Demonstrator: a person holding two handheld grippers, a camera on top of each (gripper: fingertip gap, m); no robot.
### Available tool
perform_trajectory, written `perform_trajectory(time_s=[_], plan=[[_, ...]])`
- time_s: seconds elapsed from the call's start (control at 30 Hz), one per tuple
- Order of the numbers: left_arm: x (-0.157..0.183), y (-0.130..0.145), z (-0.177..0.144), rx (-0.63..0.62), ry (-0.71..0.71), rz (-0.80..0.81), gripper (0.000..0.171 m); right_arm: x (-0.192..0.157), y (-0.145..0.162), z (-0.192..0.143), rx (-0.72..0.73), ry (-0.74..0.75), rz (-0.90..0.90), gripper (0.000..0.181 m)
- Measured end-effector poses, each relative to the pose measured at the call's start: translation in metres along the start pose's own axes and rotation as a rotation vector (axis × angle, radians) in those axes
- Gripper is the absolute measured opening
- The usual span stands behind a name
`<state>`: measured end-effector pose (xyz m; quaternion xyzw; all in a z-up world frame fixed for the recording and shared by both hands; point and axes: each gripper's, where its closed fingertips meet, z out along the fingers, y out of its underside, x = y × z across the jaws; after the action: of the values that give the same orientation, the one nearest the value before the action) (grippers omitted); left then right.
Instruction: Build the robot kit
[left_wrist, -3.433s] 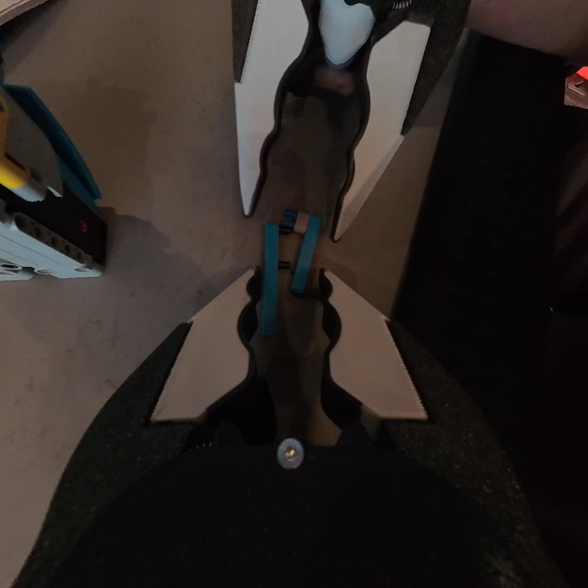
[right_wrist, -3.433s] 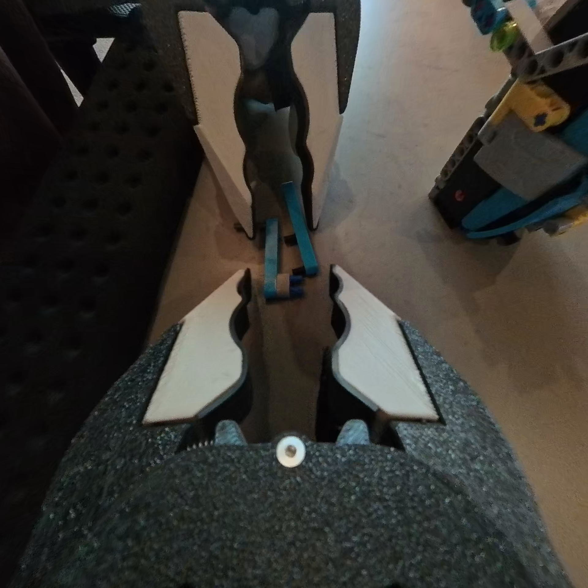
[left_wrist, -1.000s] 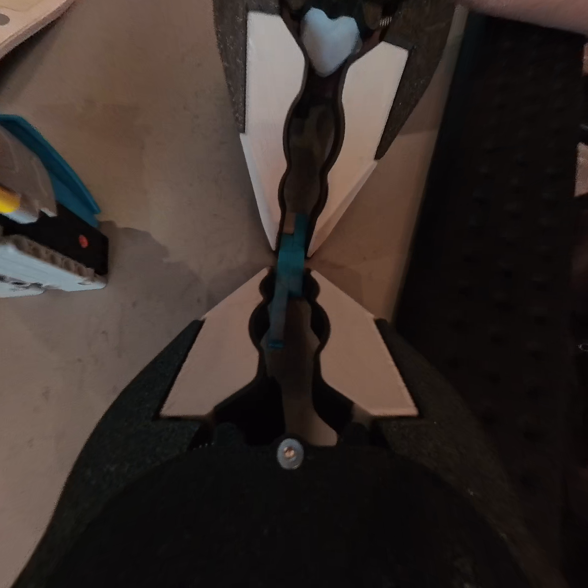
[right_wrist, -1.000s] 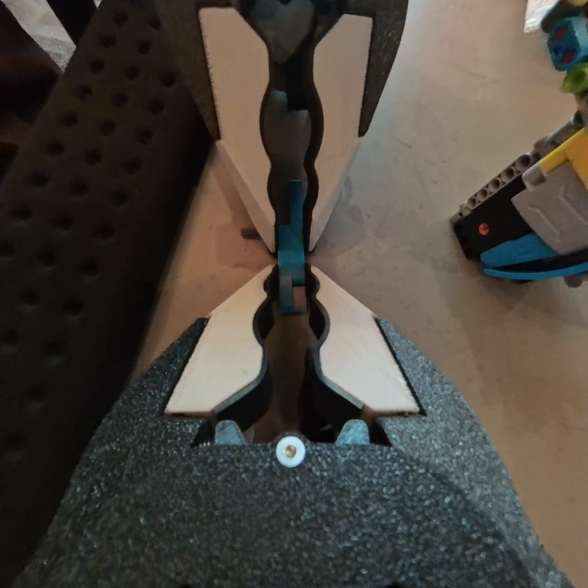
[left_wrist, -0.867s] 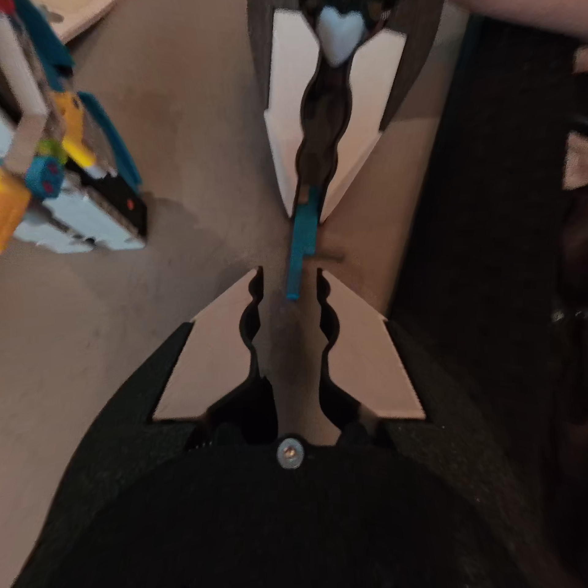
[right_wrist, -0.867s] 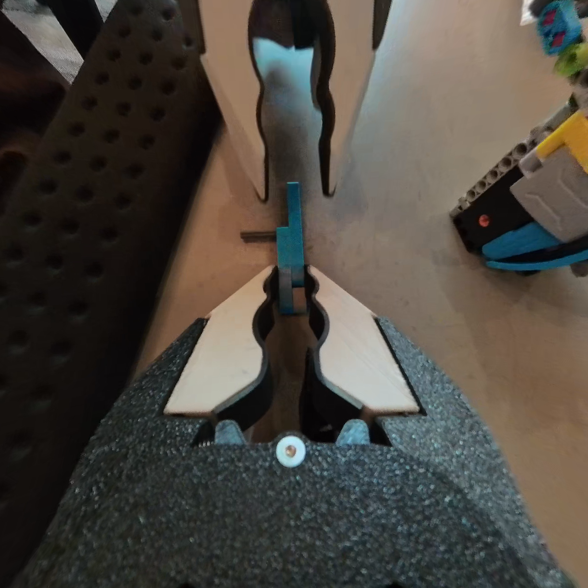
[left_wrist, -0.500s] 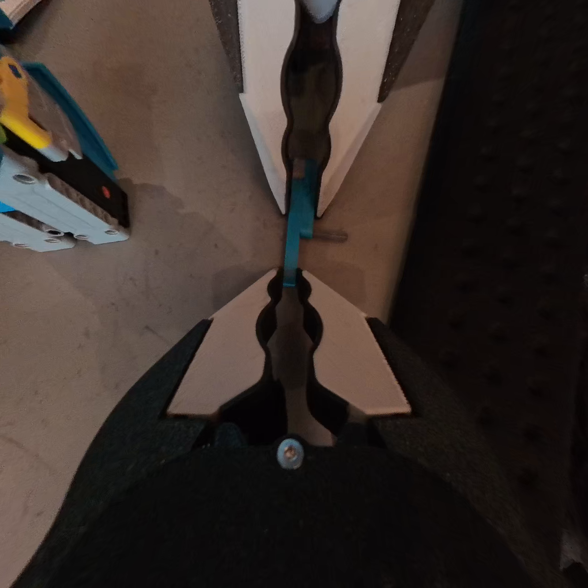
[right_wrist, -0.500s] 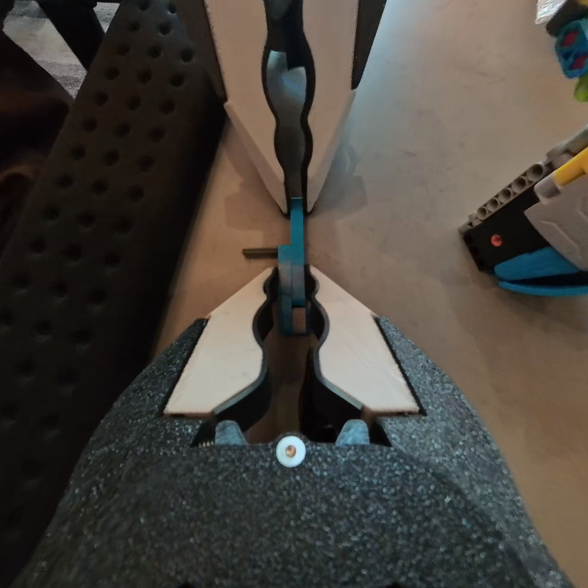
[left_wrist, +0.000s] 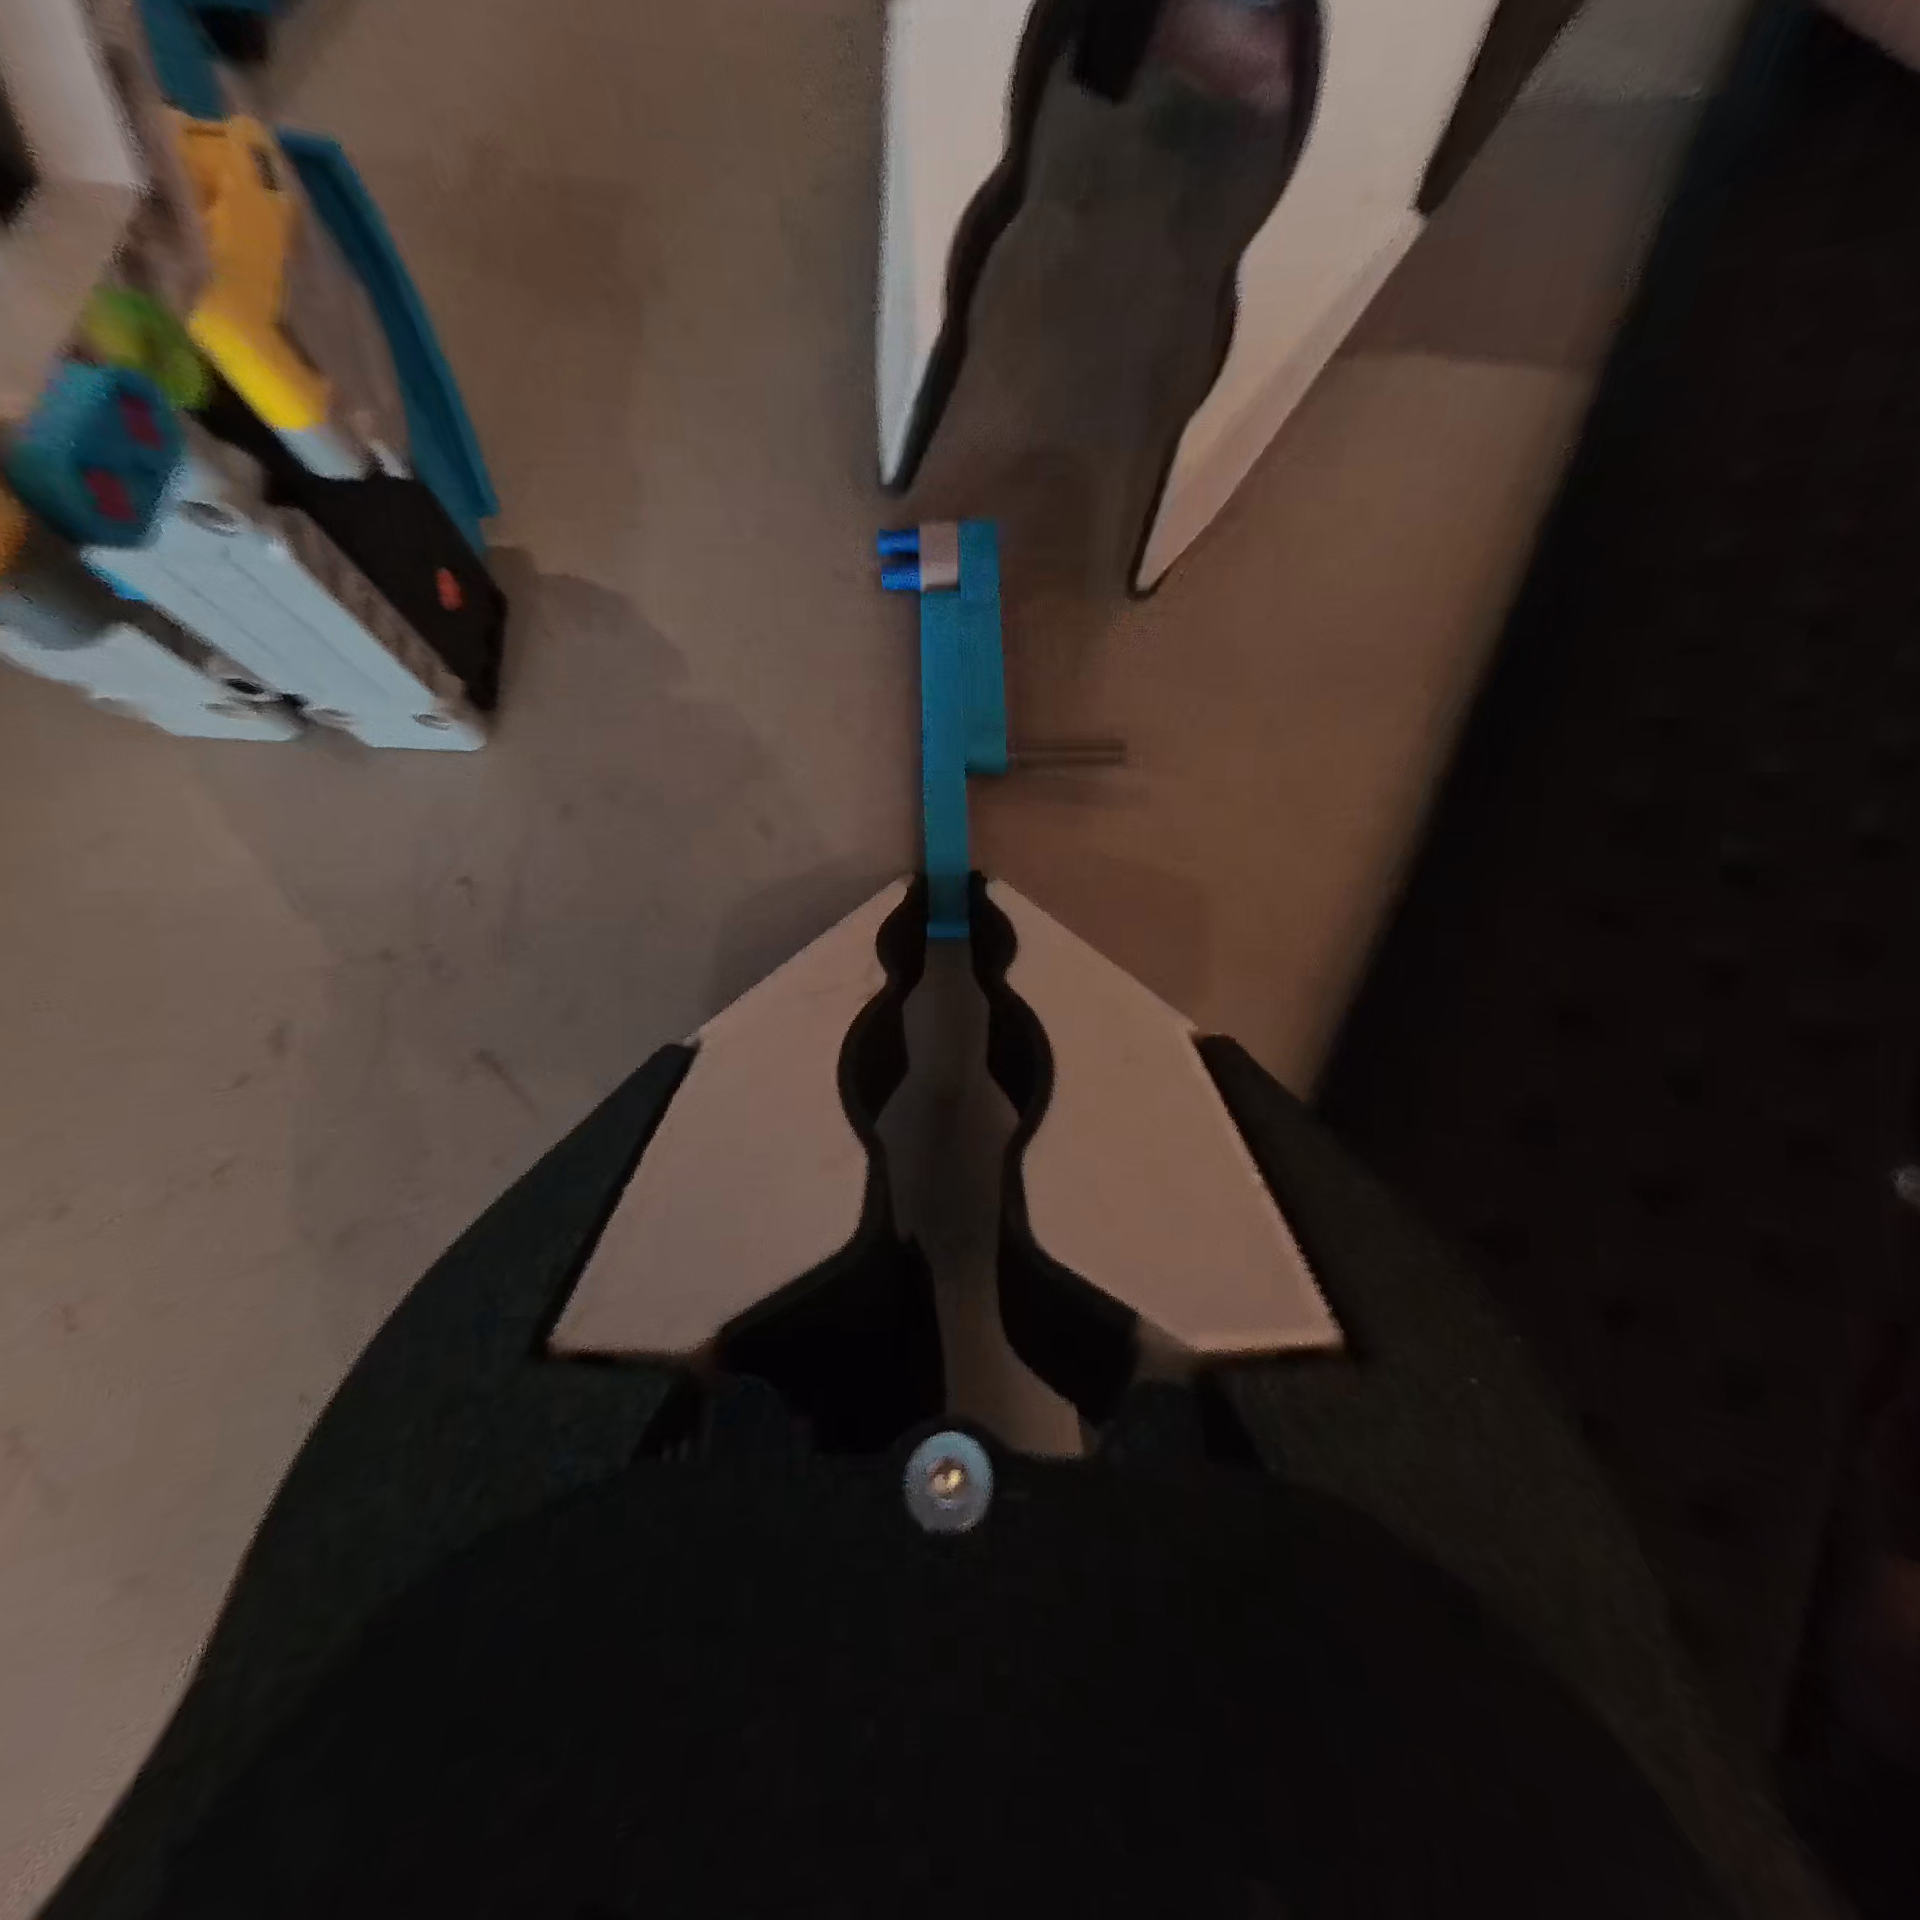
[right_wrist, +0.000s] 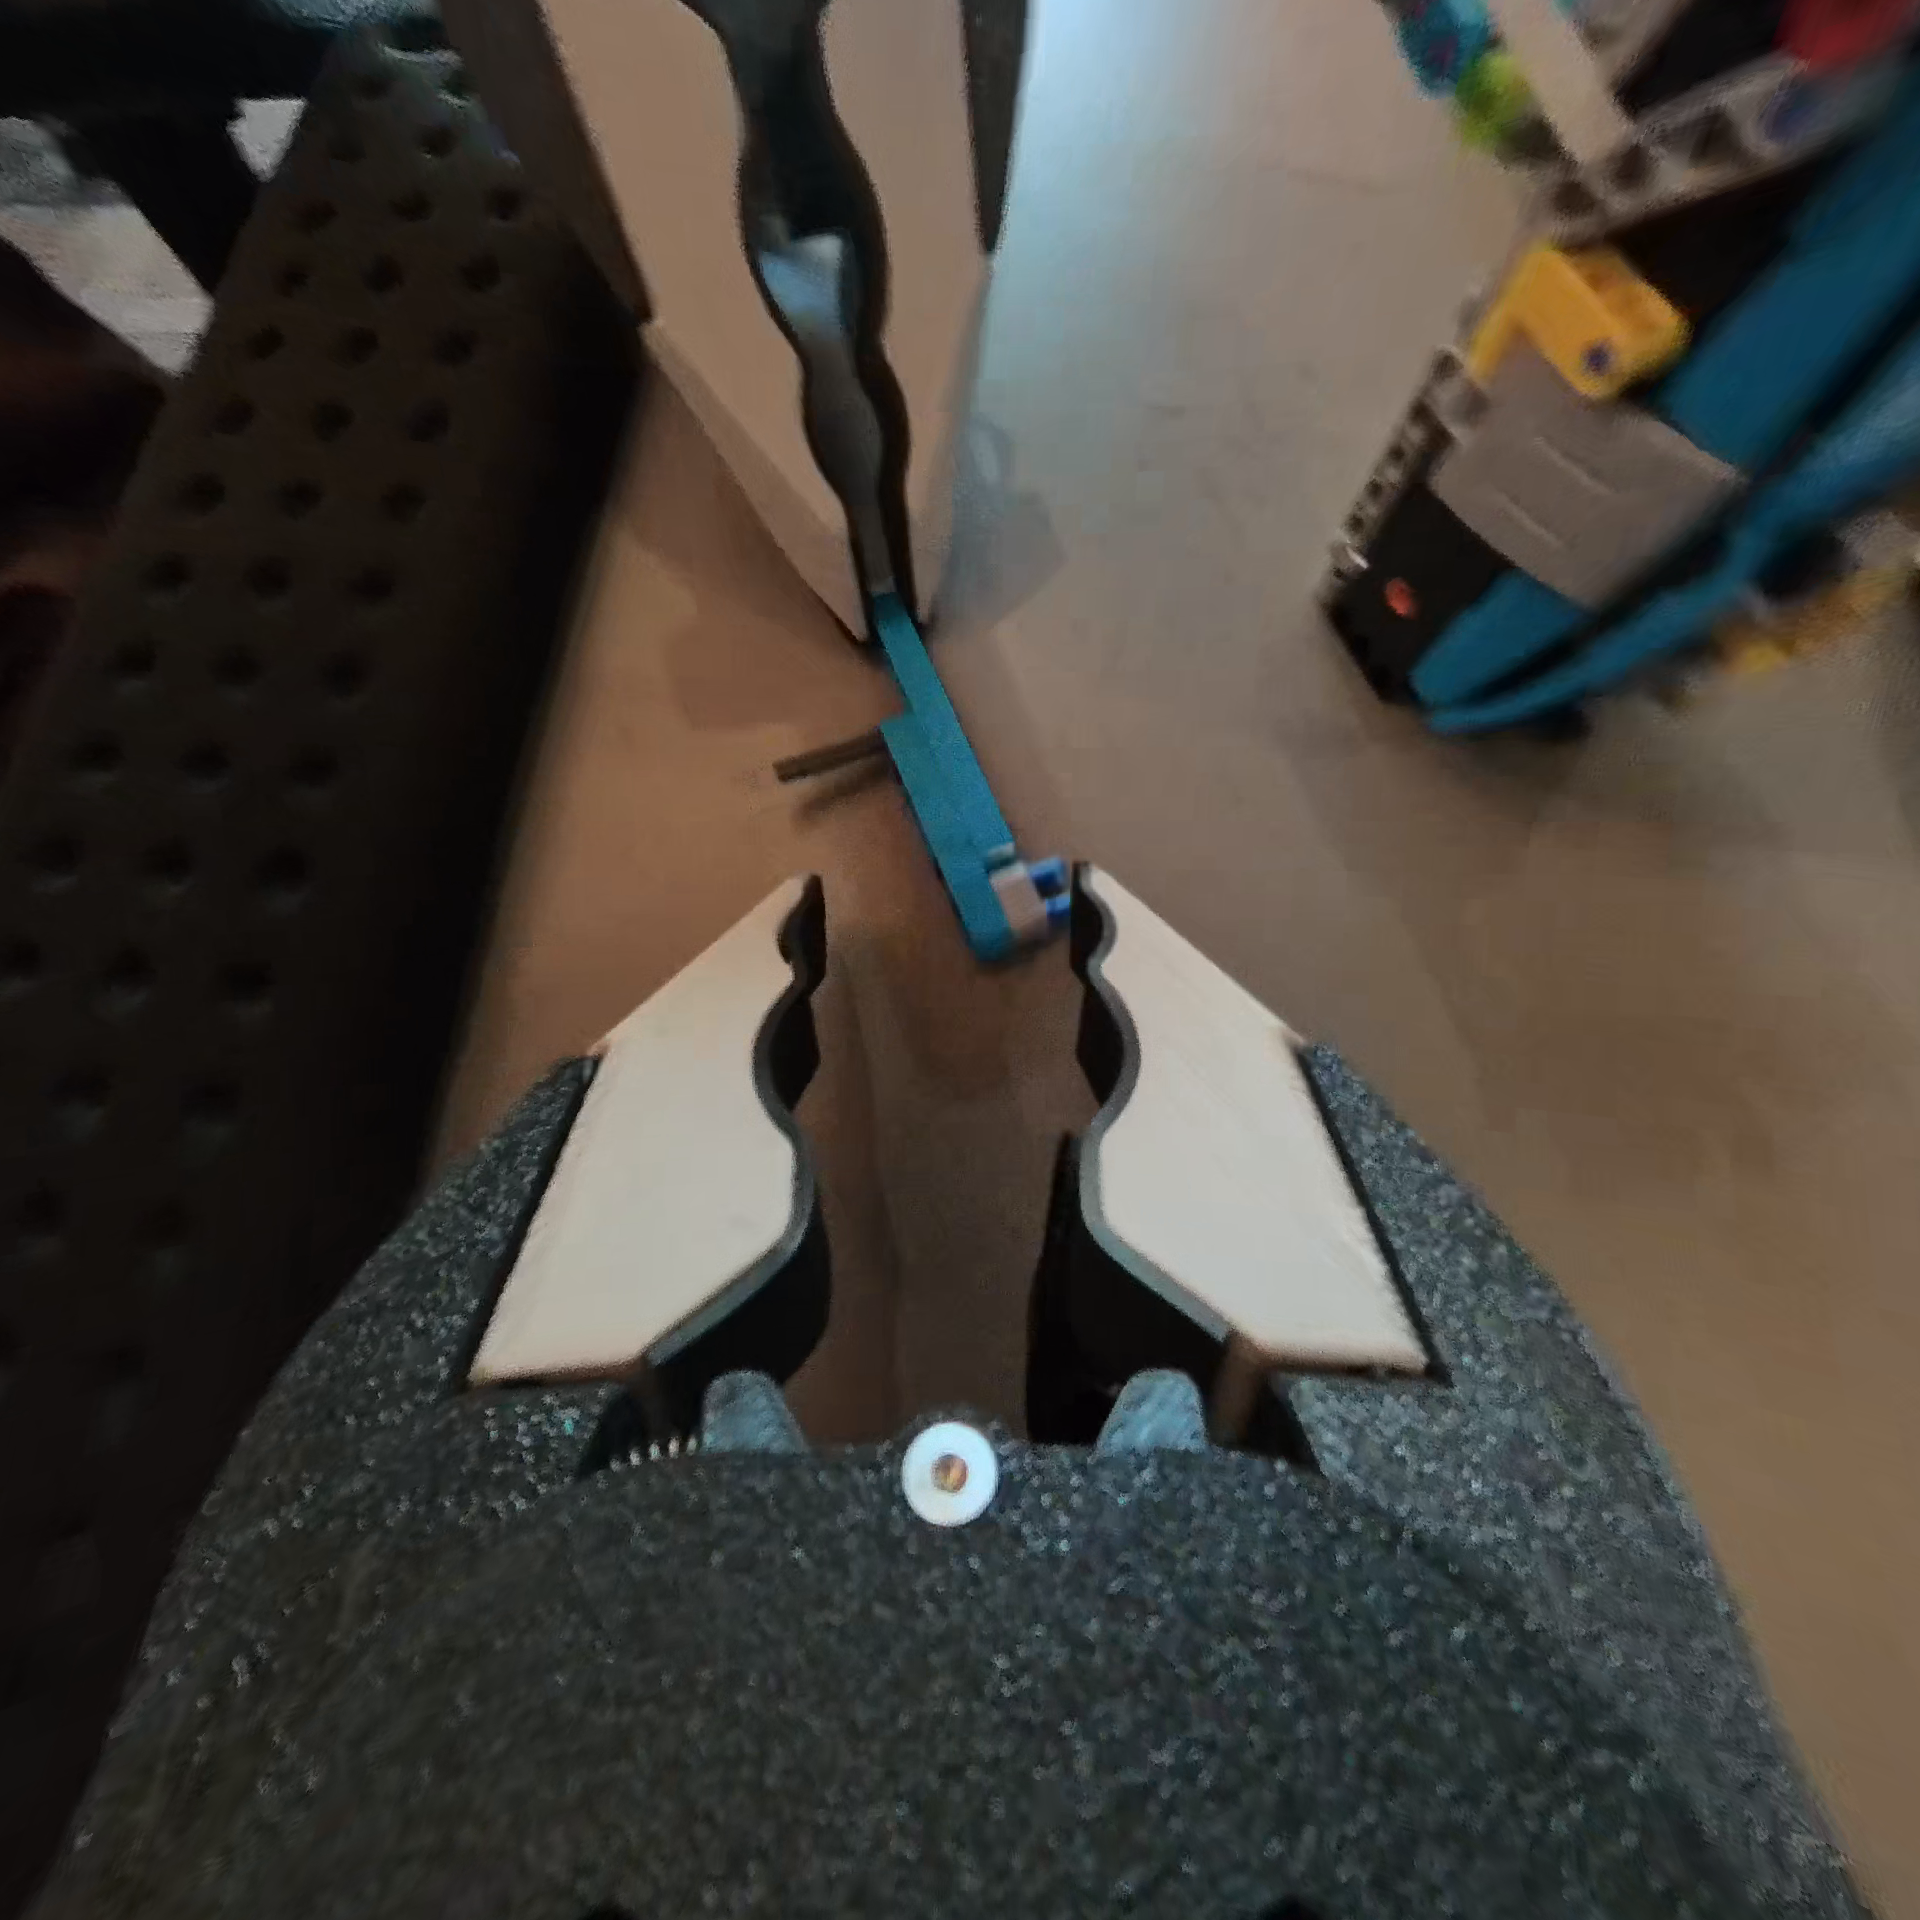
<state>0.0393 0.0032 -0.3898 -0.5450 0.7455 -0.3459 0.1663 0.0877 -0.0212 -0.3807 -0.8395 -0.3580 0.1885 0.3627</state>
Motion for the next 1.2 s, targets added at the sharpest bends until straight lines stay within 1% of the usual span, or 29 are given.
perform_trajectory(time_s=[0.07,0.13,0.17,0.23,0.27,0.37,0.43,0.57,0.63,0.7,0.73,0.8,0.83,0.87,0.93,1.0,1.2], plan=[[-0.009,-0.003,0.002,-0.003,-0.082,-0.004,0.007,0.020,0.013,-0.013,-0.024,0.100,0.002,0.046],[-0.008,-0.012,0.001,0.028,-0.101,0.002,0.007,0.041,0.021,-0.026,-0.030,0.192,0.009,0.039],[-0.006,-0.018,-0.001,0.057,-0.106,0.007,0.007,0.050,0.020,-0.033,-0.009,0.226,0.023,0.035],[-0.006,-0.029,-0.008,0.119,-0.128,0.026,0.007,0.060,0.012,-0.046,0.072,0.260,0.059,0.034],[-0.006,-0.035,-0.013,0.157,-0.140,0.046,0.007,0.061,0.006,-0.051,0.127,0.253,0.077,0.034],[-0.010,-0.052,-0.026,0.263,-0.179,0.065,0.007,0.055,-0.019,-0.067,0.305,0.180,0.140,0.033],[-0.018,-0.053,-0.034,0.294,-0.213,0.046,0.007,0.061,-0.028,-0.076,0.372,0.205,0.169,0.032],[-0.025,-0.049,-0.043,0.322,-0.209,0.009,0.007,0.083,-0.030,-0.096,0.427,0.363,0.204,0.030],[-0.025,-0.044,-0.040,0.313,-0.200,0.005,0.007,0.098,-0.028,-0.104,0.441,0.446,0.259,0.030],[-0.029,-0.038,-0.033,0.277,-0.217,0.015,0.007,0.108,-0.021,-0.109,0.423,0.505,0.303,0.030],[-0.033,-0.036,-0.031,0.266,-0.234,0.014,0.007,0.113,-0.015,-0.111,0.391,0.544,0.314,0.030],[-0.044,-0.036,-0.028,0.259,-0.280,-0.011,0.007,0.120,0.003,-0.109,0.246,0.616,0.308,0.030],[-0.046,-0.036,-0.026,0.260,-0.283,-0.018,0.007,0.120,0.011,-0.106,0.172,0.632,0.296,0.031],[-0.045,-0.037,-0.023,0.259,-0.278,-0.018,0.007,0.121,0.014,-0.105,0.129,0.653,0.289,0.032],[-0.044,-0.036,-0.019,0.248,-0.275,-0.002,0.007,0.118,0.012,-0.101,0.116,0.662,0.280,0.033],[-0.042,-0.035,-0.015,0.232,-0.267,0.013,0.007,0.115,0.012,-0.092,0.107,0.632,0.288,0.032],[-0.042,-0.032,-0.013,0.216,-0.272,0.021,0.007,0.116,0.023,-0.077,0.041,0.626,0.270,0.032]])
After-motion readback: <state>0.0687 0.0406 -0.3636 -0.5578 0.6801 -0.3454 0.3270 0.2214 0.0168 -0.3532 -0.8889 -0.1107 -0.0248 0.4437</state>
